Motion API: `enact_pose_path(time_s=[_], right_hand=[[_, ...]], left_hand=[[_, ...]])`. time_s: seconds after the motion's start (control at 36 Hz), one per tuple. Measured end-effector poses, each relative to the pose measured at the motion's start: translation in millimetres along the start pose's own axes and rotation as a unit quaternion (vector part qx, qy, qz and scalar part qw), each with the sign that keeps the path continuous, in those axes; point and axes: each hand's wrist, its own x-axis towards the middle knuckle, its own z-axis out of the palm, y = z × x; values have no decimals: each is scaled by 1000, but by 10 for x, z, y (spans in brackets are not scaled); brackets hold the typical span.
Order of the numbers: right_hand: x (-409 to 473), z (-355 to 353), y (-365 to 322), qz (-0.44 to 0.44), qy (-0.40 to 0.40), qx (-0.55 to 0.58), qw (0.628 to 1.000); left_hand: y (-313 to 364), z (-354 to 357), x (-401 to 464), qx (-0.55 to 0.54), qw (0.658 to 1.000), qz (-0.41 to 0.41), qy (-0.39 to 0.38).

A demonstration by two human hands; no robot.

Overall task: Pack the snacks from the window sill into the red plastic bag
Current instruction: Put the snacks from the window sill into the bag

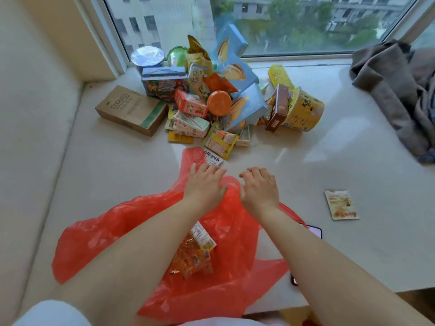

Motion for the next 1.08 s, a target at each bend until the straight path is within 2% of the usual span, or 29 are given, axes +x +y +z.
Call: enact_pose_path(time_s=[0.08, 0.22, 0.44, 0.69, 1.08], right_hand=[[46, -116, 264, 14, -11, 17, 1000], [56, -235, 667, 49, -15, 30, 998], [-9, -231, 1161, 160, -8, 64, 985], [-159, -148, 1892, 247, -94, 54, 963], [-176, 136, 3048, 294, -244, 15, 924]], left_hand=[[294, -45, 139, -22, 1000, -18, 8], [730, -68, 363, -46, 999, -3, 11], [1232, 42, 785, -67, 998, 18, -2], [1803, 243, 1081, -37, 997, 45, -43], [2702, 670, 1495, -54, 995, -39, -79]])
